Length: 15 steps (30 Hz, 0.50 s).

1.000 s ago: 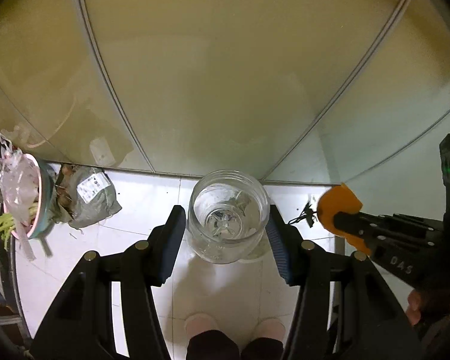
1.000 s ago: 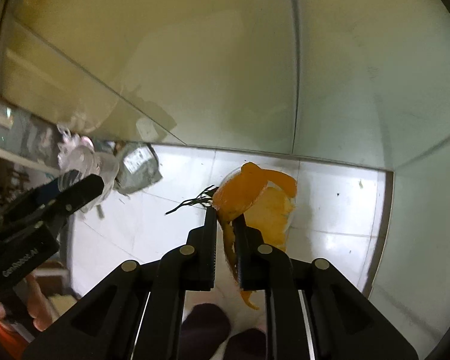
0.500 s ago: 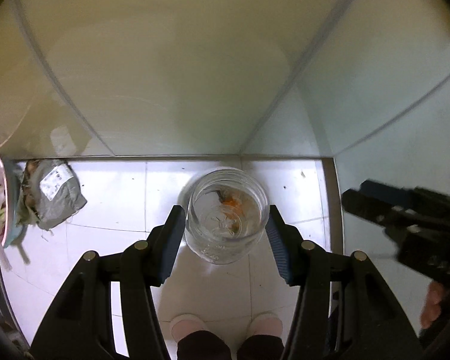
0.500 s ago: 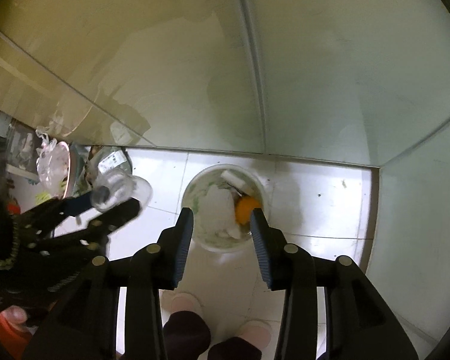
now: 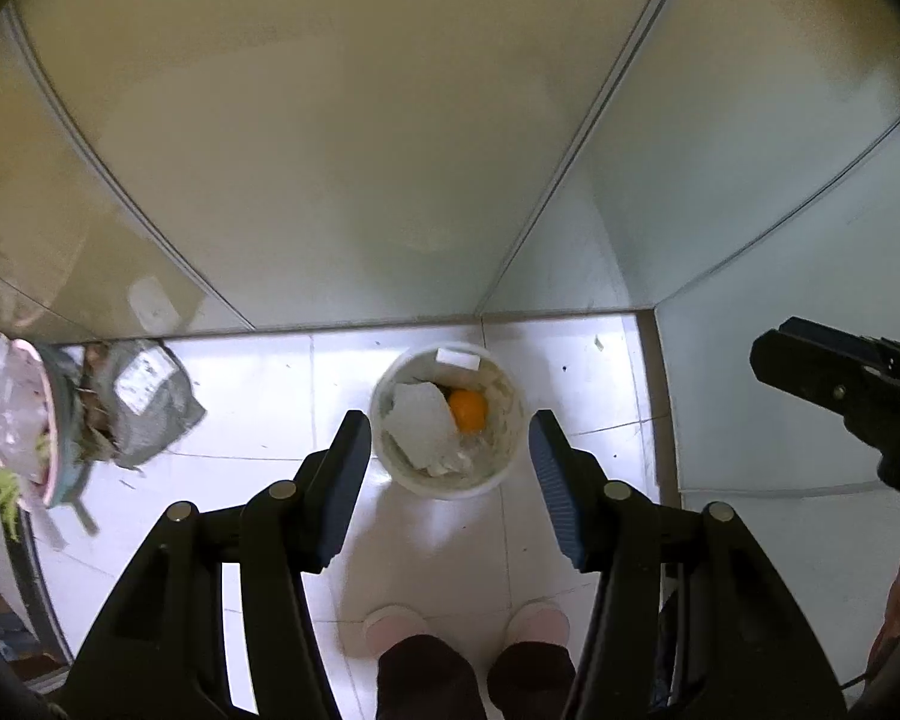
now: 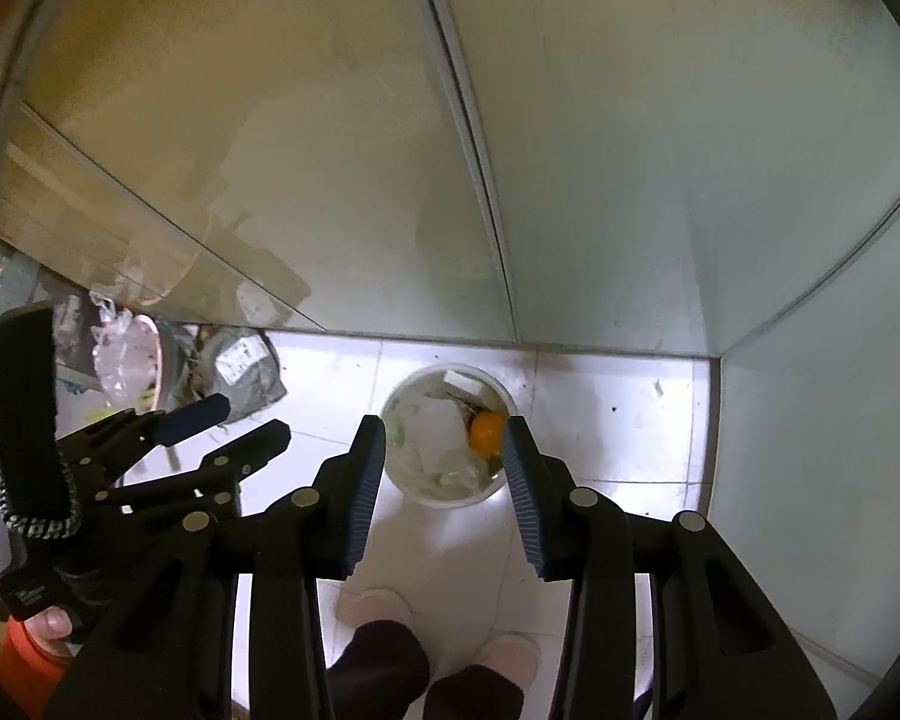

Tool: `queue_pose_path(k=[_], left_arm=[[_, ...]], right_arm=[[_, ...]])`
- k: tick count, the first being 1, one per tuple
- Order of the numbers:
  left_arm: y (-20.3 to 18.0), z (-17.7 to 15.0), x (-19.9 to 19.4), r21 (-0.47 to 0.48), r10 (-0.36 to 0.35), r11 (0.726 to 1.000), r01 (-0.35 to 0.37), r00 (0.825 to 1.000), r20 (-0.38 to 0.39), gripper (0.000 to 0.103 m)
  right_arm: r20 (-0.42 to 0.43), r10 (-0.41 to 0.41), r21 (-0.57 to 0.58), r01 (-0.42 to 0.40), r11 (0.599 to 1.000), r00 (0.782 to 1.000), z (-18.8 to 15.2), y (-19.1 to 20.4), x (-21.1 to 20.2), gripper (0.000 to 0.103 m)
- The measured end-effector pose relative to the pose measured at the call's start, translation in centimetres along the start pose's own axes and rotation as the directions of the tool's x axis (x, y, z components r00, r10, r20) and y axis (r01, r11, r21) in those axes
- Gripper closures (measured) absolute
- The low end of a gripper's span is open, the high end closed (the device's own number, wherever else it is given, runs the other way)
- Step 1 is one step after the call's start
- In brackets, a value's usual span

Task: Collect trash
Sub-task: 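Open the left tool dropping the jar while the right tool drops the peel into the bin, then raise both open tools back toward the counter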

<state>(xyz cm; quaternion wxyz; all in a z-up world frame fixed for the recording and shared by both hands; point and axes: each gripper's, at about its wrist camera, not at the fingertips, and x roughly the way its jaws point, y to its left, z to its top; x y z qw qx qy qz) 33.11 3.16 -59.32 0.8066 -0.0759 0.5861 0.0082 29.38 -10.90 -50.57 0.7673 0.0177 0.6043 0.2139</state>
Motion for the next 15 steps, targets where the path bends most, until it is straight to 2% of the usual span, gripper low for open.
queue_pose_path(k=[8, 12, 15], left_arm=[[0.0, 2.9, -14.4, -0.014, -0.004, 1.000, 0.006, 0.996, 0.094, 0.049], [-0.2, 4.8, -22.5, -0.008, -0.015, 1.000, 0.016, 0.985, 0.171, 0.047], [-0.4, 6.2, -28.7, 0.009, -0.017, 1.000, 0.015, 0.969, 0.246, 0.045]], right_arm=[[0.062, 0.010, -0.015, -0.009, 1.000, 0.998, 3.0, 4.0, -11.2, 0.066], [0.123, 0.004, -0.023, -0.001, 1.000, 0.992, 4.6, 6.3, -18.5, 0.066], [0.181, -0.009, -0.027, 0.014, 1.000, 0.984, 5.5, 7.7, -23.6, 0.066]])
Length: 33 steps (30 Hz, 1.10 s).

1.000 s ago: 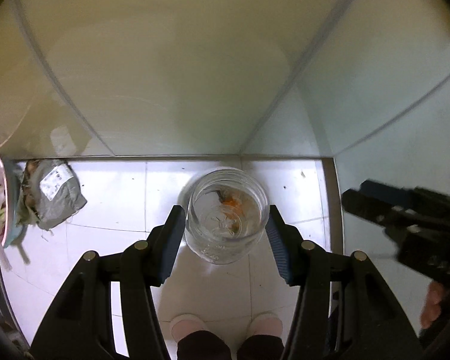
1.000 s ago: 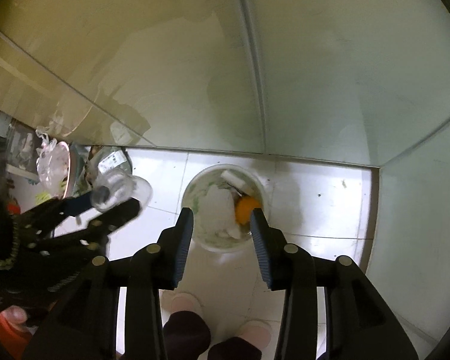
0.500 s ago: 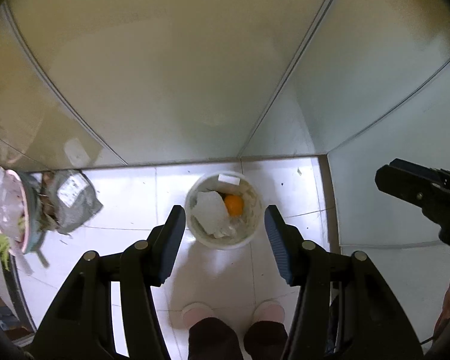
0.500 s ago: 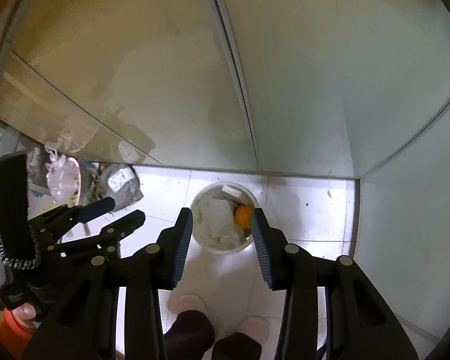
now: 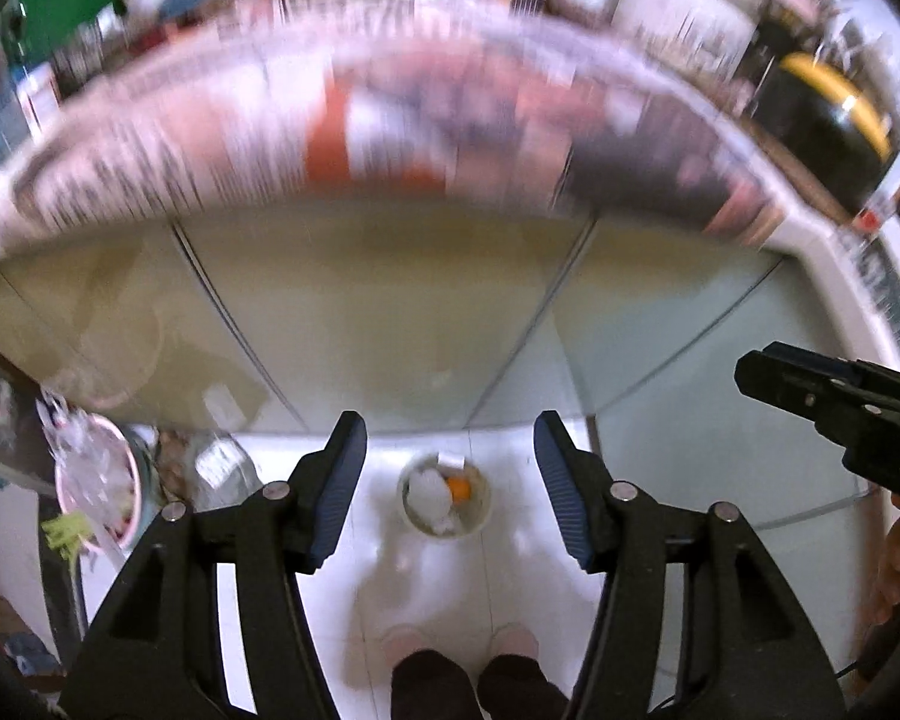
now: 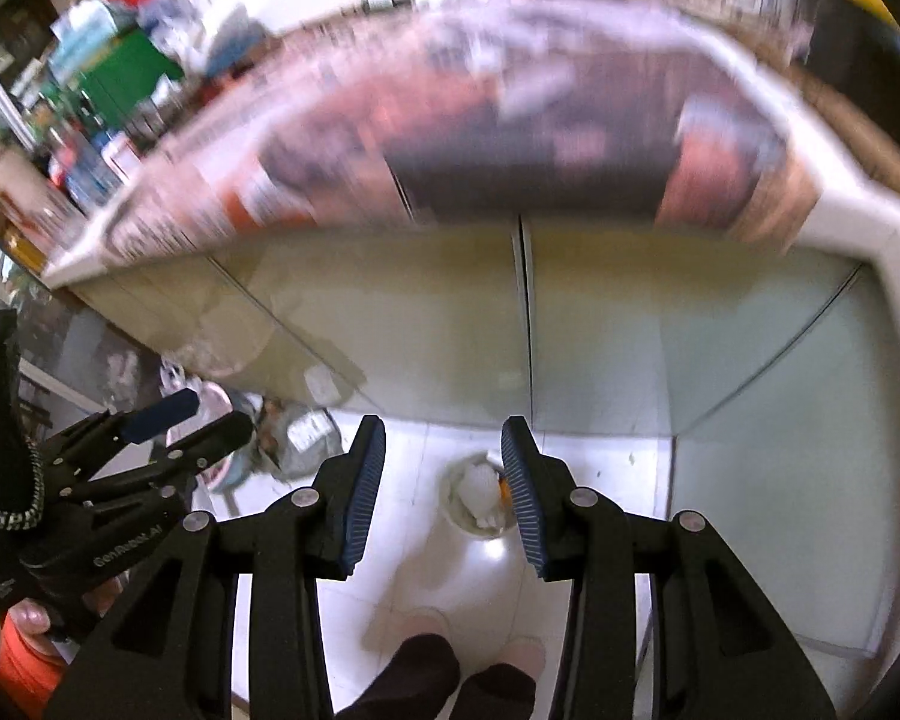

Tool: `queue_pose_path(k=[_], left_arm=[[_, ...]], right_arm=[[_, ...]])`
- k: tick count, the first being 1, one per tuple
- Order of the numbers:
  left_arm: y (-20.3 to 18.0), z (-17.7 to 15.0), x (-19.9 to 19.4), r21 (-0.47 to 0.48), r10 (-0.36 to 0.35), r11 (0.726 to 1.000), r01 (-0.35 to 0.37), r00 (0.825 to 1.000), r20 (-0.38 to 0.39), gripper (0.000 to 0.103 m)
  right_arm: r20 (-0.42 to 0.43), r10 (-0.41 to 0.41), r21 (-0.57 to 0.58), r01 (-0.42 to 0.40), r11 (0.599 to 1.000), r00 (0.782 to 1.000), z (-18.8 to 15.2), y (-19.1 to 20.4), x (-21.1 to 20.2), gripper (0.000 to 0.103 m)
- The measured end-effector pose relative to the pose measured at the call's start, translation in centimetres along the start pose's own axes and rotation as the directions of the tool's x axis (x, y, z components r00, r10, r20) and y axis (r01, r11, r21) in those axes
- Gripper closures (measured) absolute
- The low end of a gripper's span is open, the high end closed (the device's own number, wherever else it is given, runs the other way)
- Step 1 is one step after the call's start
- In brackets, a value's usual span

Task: Collect trash
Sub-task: 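Raise both open tools back toward the counter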

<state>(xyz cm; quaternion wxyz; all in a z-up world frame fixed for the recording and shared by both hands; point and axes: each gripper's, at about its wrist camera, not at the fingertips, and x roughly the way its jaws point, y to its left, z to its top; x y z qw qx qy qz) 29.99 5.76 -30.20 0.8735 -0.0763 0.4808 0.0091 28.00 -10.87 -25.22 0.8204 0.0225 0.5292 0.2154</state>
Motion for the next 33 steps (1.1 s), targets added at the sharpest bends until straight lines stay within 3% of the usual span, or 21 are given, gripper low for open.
queue_pose_path(k=[3, 8, 12, 14, 17, 22, 27, 33], left_arm=[[0.2, 2.1, -5.0, 0.013, -0.008, 1.000, 0.007, 0.997, 0.073, 0.041], [0.9, 5.5, -12.6, 0.036, -0.024, 0.999, 0.017, 0.978, 0.207, 0.032], [1.7, 7.5, -17.7, 0.062, -0.028, 0.998, 0.009, 0.950, 0.311, 0.024], [2.0, 8.3, -19.9, 0.067, -0.011, 0.998, -0.015, 0.930, 0.368, 0.014], [2.4, 9.4, -22.3, 0.079, -0.008, 0.996, -0.029, 0.904, 0.427, 0.007], [2.2, 11.9, -23.5, 0.098, -0.010, 0.994, -0.041, 0.884, 0.467, 0.005], [1.2, 14.7, -22.7, 0.099, 0.009, 0.993, -0.067, 0.869, 0.495, 0.004], [-0.1, 19.5, -20.1, 0.061, 0.057, 0.993, -0.104, 0.851, 0.523, 0.004]], right_arm=[[0.061, -0.012, -0.003, 0.012, 1.000, 0.998, 1.3, 1.0, -3.8, 0.066], [0.189, -0.053, -0.005, 0.054, 0.999, 0.981, 3.3, 3.9, -10.3, 0.057], [0.274, -0.079, -0.005, 0.084, 0.996, 0.958, 4.6, 5.8, -13.5, 0.052], [0.326, -0.101, -0.001, 0.108, 0.994, 0.940, 5.1, 6.6, -14.9, 0.040], [0.390, -0.118, -0.004, 0.130, 0.992, 0.913, 6.0, 7.4, -16.9, 0.039], [0.458, -0.110, 0.000, 0.124, 0.992, 0.882, 7.7, 7.9, -18.6, 0.032], [0.506, -0.094, -0.023, 0.123, 0.992, 0.857, 10.4, 7.3, -18.4, 0.032], [0.525, -0.049, -0.064, 0.096, 0.993, 0.850, 14.9, 4.8, -17.2, 0.032]])
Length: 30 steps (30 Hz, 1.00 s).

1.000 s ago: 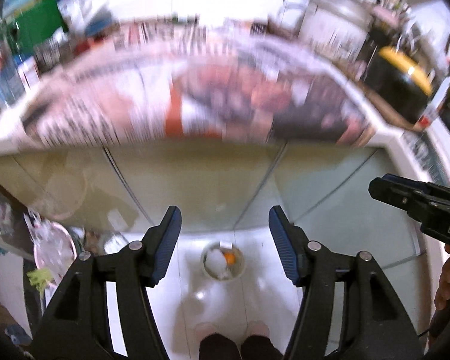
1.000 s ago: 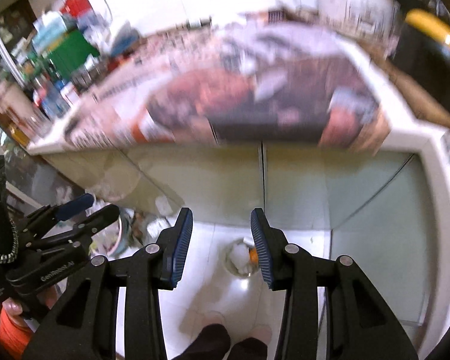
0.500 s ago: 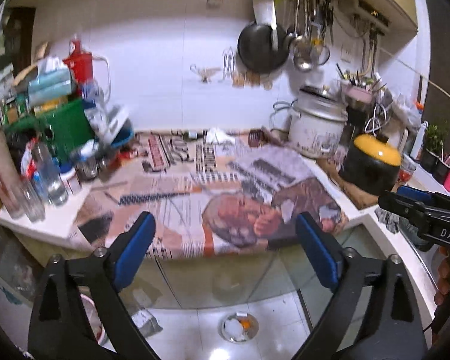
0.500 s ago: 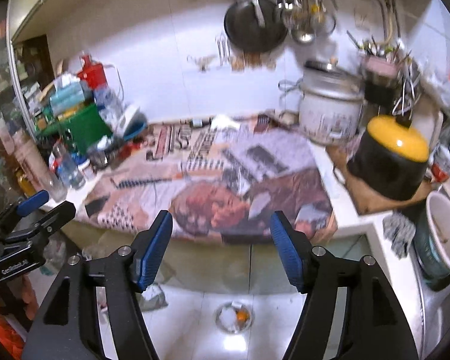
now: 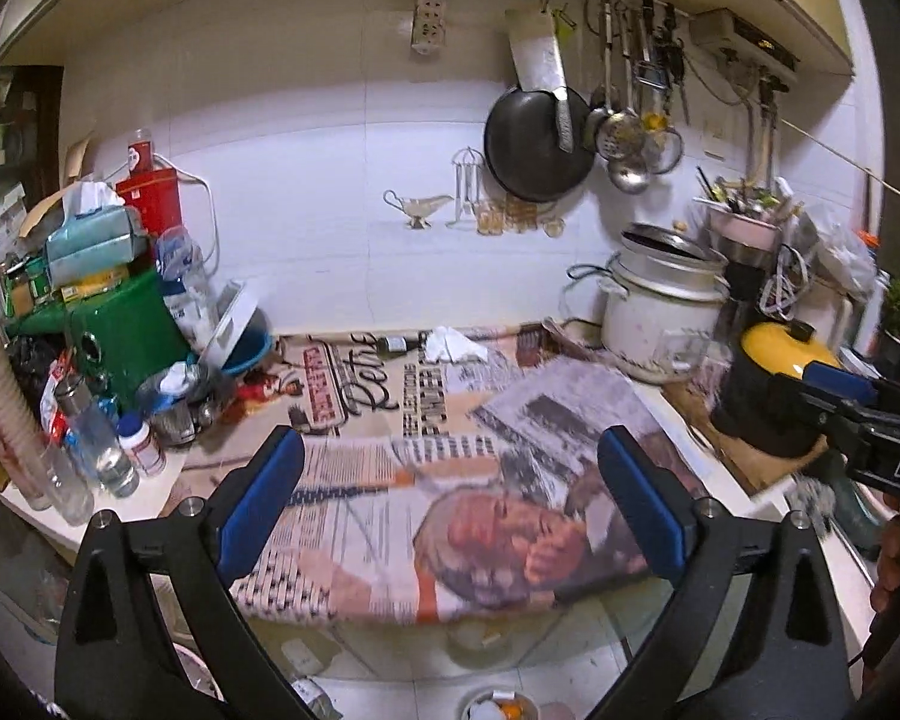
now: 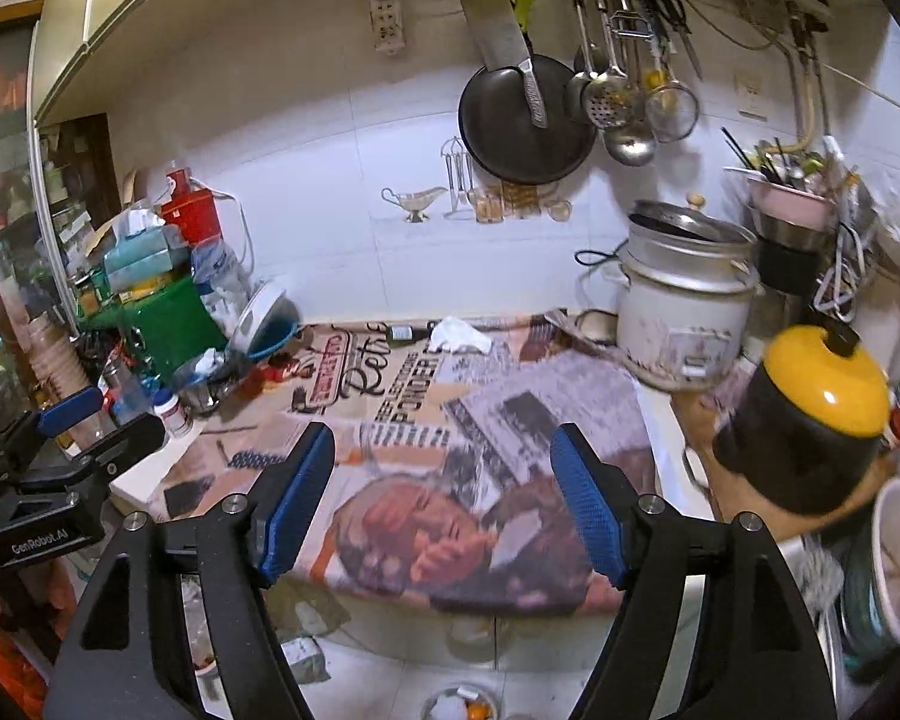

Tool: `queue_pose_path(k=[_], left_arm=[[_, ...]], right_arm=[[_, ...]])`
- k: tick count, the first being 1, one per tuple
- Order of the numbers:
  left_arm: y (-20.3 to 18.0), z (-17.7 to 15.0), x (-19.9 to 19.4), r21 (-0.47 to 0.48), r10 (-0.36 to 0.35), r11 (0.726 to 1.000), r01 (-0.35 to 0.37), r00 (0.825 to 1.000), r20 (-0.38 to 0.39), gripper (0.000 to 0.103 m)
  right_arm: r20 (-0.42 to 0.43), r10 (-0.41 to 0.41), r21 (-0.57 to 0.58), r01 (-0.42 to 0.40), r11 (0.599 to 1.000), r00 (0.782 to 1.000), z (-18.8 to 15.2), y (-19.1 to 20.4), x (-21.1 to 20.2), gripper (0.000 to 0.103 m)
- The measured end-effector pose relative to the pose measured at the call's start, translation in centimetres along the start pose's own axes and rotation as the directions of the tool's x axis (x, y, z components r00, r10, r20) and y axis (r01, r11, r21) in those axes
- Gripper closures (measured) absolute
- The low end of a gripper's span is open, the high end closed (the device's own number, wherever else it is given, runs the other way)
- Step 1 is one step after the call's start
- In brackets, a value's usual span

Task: Collect trash
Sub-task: 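Raise both open tools back toward the counter, then grasp the white tissue with the right tool while the left tool grasps the green bottle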

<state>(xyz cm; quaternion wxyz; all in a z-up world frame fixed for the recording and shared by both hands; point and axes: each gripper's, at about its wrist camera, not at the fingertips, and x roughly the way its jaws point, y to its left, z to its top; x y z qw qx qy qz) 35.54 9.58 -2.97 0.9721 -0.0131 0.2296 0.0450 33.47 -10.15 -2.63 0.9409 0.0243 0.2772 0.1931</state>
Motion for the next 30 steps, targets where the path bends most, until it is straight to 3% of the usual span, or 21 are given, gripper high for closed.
queue_pose_path(k=[9, 14, 19, 26, 30], left_arm=[[-2.1, 4.9, 8.4, -0.087, 0.089, 0.992, -0.092, 0.995, -0.033, 0.004], [-1.7, 5.5, 12.7, -0.144, 0.132, 0.979, -0.144, 0.987, -0.095, 0.004], [0.0, 6.4, 16.1, -0.158, 0.171, 0.968, -0.195, 0.974, -0.151, 0.004], [4.6, 8.2, 22.1, -0.161, 0.152, 0.970, -0.181, 0.972, -0.180, 0.004], [8.6, 8.8, 27.2, -0.148, 0.091, 0.981, -0.122, 0.976, -0.199, 0.004]], right_arm=[[-0.043, 0.077, -0.033, -0.078, 0.996, 0.996, 5.0, -6.3, 6.5, 0.032], [-0.086, 0.094, -0.069, -0.100, 0.993, 0.992, 6.4, -8.4, 11.0, 0.032], [-0.144, 0.140, -0.022, -0.144, 0.989, 0.980, 7.3, -9.5, 15.6, 0.032], [-0.193, 0.137, 0.040, -0.131, 0.991, 0.972, 8.5, -8.5, 22.3, 0.032], [-0.222, 0.126, 0.104, -0.105, 0.989, 0.967, 9.3, -7.4, 27.2, 0.032]])
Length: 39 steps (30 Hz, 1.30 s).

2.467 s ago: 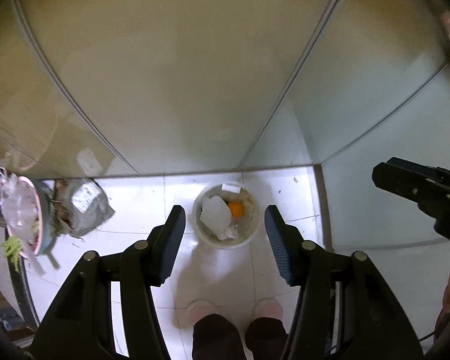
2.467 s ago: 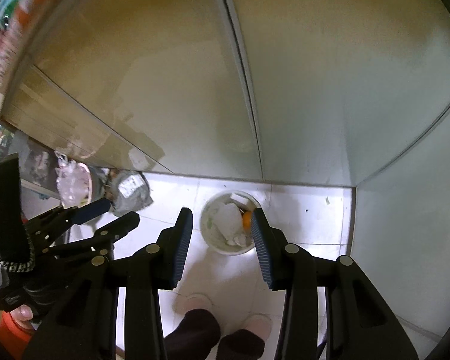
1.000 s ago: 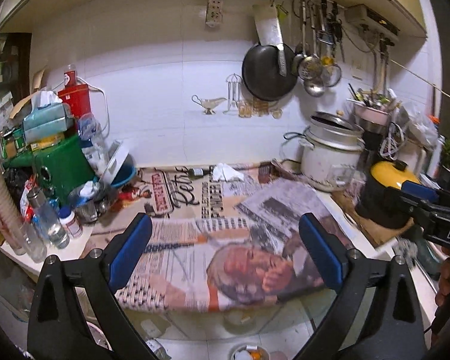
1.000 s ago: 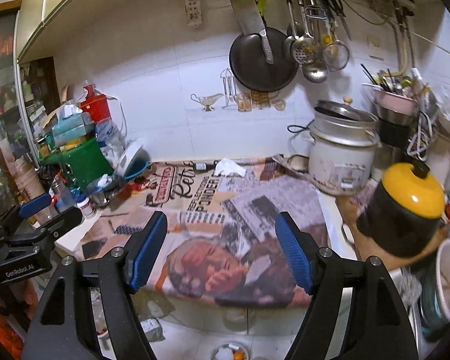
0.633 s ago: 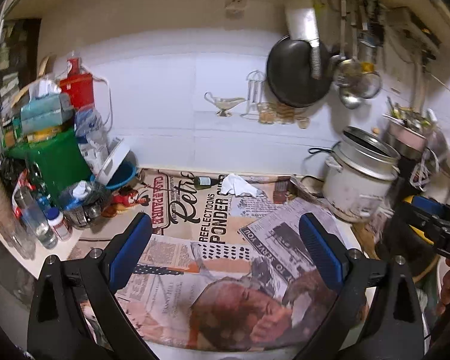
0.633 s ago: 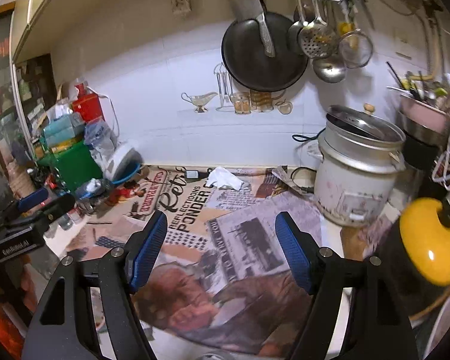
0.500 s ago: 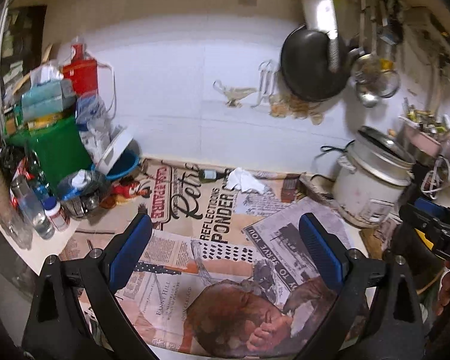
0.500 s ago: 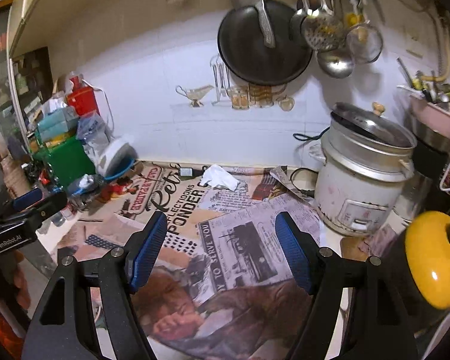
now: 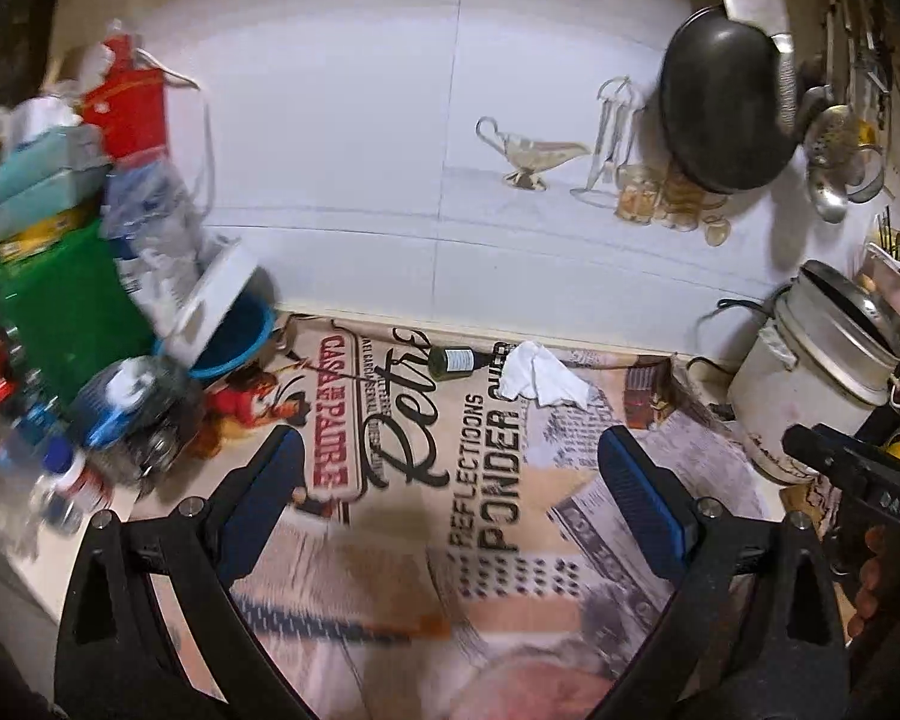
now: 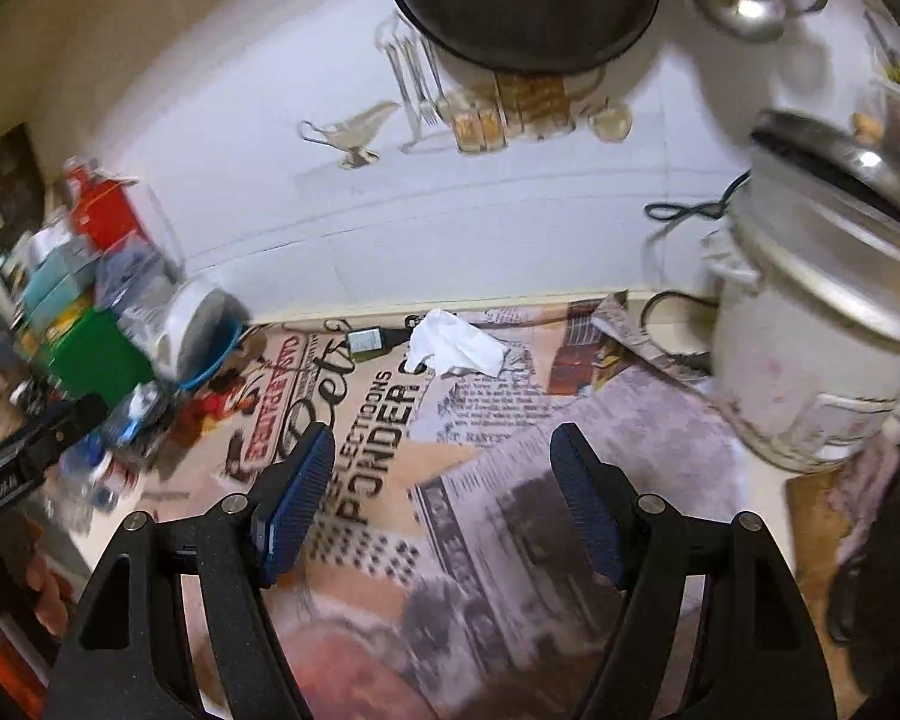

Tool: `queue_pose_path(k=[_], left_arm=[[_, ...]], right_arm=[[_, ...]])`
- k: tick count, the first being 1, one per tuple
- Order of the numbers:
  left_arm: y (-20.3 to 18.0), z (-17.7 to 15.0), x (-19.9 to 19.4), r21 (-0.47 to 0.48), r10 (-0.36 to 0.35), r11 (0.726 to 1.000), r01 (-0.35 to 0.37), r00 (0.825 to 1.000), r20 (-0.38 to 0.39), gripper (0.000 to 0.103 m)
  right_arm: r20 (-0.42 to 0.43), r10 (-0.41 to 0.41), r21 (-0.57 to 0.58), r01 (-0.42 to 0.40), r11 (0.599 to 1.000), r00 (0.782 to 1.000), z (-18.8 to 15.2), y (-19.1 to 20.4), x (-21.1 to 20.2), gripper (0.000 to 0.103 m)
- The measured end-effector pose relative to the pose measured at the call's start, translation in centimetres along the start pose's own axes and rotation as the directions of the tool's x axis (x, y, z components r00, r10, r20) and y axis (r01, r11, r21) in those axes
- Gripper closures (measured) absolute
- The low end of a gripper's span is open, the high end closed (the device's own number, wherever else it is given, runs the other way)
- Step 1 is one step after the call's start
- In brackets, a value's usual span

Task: Collect trash
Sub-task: 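Grasp the white tissue with the right tool while the left tool grasps the green bottle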

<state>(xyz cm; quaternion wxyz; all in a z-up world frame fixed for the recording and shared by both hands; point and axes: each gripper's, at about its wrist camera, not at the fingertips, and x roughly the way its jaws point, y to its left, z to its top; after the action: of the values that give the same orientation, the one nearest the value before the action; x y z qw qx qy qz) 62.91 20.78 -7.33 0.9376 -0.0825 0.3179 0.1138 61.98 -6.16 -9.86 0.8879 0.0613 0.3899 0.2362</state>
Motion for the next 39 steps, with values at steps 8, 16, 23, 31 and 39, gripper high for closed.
queue_pose_path(k=[8, 16, 23, 31, 39], left_arm=[[5.3, 2.1, 11.6, -0.002, -0.022, 1.000, 0.022, 0.996, -0.082, 0.004], [7.4, 1.9, 21.8, -0.061, -0.104, 0.994, 0.095, 0.981, -0.162, 0.004], [6.5, 1.5, 28.1, -0.041, -0.158, 0.987, 0.153, 0.965, -0.208, 0.009], [4.0, 2.0, 34.2, -0.017, -0.205, 0.978, 0.207, 0.952, -0.229, 0.016], [2.4, 2.0, 38.4, -0.067, -0.265, 0.964, 0.257, 0.922, -0.282, 0.034]], right_arm=[[-0.080, -0.065, 0.020, 0.066, 0.998, 0.995, 3.2, 1.9, 12.9, 0.037], [-0.186, -0.082, 0.041, 0.091, 0.995, 0.979, 4.2, 0.7, 25.6, 0.053], [-0.263, -0.126, 0.027, 0.138, 0.990, 0.956, 3.3, 0.0, 30.9, 0.073], [-0.258, -0.142, -0.040, 0.136, 0.990, 0.956, 2.3, 0.8, 29.2, 0.094], [-0.171, -0.121, 0.052, 0.131, 0.990, 0.978, 2.3, -1.3, 21.3, 0.094]])
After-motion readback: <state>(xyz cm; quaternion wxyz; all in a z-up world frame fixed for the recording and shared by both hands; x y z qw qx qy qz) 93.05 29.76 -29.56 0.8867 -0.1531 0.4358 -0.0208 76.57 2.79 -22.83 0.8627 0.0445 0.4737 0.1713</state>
